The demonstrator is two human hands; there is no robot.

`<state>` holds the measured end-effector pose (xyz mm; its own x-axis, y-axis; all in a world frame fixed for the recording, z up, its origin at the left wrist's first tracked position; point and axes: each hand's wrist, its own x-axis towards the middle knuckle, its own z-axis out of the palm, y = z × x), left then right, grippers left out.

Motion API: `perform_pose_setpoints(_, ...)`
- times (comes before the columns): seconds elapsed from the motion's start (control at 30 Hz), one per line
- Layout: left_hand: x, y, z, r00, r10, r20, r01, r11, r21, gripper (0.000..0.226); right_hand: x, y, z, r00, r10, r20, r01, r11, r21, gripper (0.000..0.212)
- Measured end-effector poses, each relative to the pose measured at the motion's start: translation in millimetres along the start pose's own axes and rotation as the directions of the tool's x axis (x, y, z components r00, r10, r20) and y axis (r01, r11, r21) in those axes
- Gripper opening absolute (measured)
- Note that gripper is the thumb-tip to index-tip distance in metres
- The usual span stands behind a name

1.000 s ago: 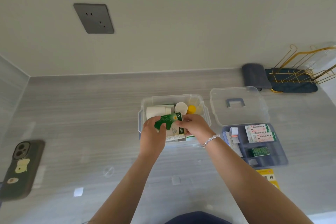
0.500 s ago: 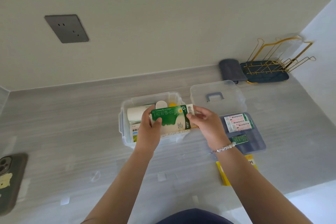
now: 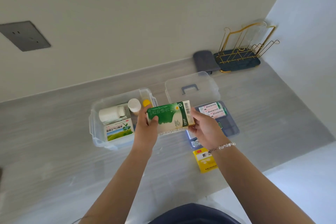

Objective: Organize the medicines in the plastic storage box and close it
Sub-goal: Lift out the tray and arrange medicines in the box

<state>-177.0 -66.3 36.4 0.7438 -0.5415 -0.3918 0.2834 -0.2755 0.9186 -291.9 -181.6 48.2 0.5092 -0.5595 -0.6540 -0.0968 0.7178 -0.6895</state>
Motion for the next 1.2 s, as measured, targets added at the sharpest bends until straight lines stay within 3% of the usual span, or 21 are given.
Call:
perform_pose_setpoints(0.2,-3.8,-4.8,33.0,1.0,0.005,-0.002,-0.005,1.0,-0.015,0.038,-0.7,-4.1,-31.0,0.994,-0.05,-0.101,0.043,0.996,-0.078,0.024)
perform_pose_setpoints(0.3,-4.2,-7.3,46.2,1.0,-0.011,0.007,0.011,1.0,-0.02,0.039,0.7,-7.2,-46.3,0.98,-0.077,-0.184,0.053,0.99,-0.128,0.013)
perform_pose_setpoints(0.57,-9.6,-19.9,88.1,0.997,-0.07,-0.025,0.07,0.997,-0.02,0.037,6.6,-14.6,-78.4,0.989,-0.008,-0.148,-0.023,0.978,-0.206,0.012)
perform_pose_setpoints(0.67,-14.3,-33.8,103.7,0.993,-0.119,-0.027,0.119,0.993,0.026,0.035,8.2,-9.5,-94.2,0.983,-0.017,-0.181,-0.042,0.947,-0.318,0.024)
perform_pose_setpoints(0.77,-22.2,-57.2,116.4,0.978,-0.207,-0.027,0.209,0.974,0.083,0.04,6.2,1.8,-117.6,0.98,-0.107,-0.166,0.007,0.859,-0.512,0.031)
perform_pose_setpoints(0.87,-31.5,-83.0,126.5,0.951,-0.309,-0.016,0.308,0.94,0.145,0.044,8.2,11.5,-145.1,0.986,-0.068,-0.153,-0.071,0.658,-0.75,0.03)
perform_pose_setpoints(1.03,-46.3,-112.8,137.7,0.908,-0.419,-0.031,0.415,0.883,0.218,0.046,14.0,29.8,-178.7,0.974,-0.02,-0.225,-0.182,0.521,-0.834,0.029)
perform_pose_setpoints(1.2,-53.0,-124.6,145.1,0.936,-0.335,-0.108,0.351,0.88,0.319,0.043,22.4,35.6,-188.1,0.978,-0.07,-0.198,-0.166,0.317,-0.934,0.031)
